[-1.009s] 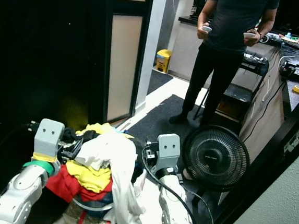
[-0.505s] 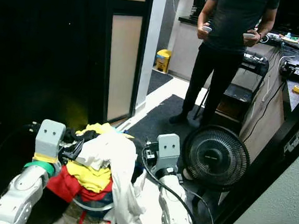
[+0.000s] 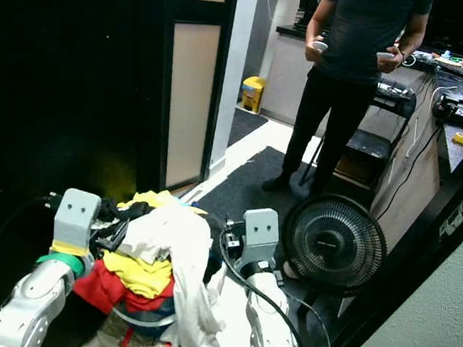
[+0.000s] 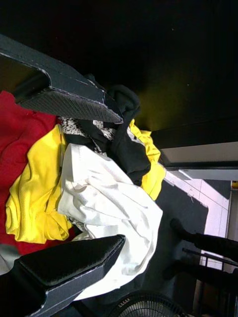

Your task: Clothes washing

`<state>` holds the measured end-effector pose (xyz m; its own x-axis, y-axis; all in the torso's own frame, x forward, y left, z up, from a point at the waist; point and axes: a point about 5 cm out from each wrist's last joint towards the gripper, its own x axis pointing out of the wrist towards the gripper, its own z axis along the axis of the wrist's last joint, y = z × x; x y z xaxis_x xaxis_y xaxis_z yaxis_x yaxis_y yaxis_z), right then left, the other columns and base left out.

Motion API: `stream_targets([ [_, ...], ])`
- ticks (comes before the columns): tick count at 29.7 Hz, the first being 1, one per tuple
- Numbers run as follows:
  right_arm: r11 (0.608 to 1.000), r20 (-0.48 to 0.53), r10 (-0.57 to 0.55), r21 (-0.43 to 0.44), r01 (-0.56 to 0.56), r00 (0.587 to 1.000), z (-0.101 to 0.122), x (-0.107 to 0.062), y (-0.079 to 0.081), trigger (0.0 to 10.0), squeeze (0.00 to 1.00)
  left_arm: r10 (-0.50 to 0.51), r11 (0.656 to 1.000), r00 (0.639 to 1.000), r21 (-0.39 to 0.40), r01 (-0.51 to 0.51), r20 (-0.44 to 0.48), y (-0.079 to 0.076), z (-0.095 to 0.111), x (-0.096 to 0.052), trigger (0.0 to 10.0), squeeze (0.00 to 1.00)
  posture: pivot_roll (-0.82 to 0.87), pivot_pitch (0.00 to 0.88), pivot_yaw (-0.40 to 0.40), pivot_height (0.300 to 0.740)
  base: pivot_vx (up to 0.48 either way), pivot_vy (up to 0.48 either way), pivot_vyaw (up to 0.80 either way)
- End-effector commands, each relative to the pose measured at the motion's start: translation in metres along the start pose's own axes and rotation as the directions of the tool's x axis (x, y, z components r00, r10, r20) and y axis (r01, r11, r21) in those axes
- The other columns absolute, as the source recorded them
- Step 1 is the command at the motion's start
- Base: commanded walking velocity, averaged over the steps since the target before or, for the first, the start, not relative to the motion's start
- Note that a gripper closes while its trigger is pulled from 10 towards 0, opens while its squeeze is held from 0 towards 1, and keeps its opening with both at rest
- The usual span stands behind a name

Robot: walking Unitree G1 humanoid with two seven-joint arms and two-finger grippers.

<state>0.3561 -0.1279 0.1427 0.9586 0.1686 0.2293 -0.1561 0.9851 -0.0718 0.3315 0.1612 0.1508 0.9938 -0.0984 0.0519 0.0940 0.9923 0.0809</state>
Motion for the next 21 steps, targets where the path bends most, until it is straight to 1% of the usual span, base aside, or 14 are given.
stream_targets([
  [1, 1.0, -0.03, -0.005, 0.012, 0.006, 1.0, -0.0078, -0.0046, -0.0001, 10.0, 0.0, 0.004, 1.0, 0.999, -0.006, -0.004, -0.032, -0.0005, -0.0085, -0.0023, 10.0, 0.0, 0.0, 0.019, 0.014, 0.74, 0.0, 0.0, 0.0],
  [21, 1.0, -0.031, -0.005, 0.009, 0.006, 1.0, -0.008, -0.0047, 0.0009, 10.0, 0.0, -0.001, 1.0, 0.999, 0.01, 0.001, -0.032, -0.0026, -0.008, -0.0016, 10.0, 0.0, 0.0, 0.023, 0.017, 0.74, 0.0, 0.0, 0.0],
])
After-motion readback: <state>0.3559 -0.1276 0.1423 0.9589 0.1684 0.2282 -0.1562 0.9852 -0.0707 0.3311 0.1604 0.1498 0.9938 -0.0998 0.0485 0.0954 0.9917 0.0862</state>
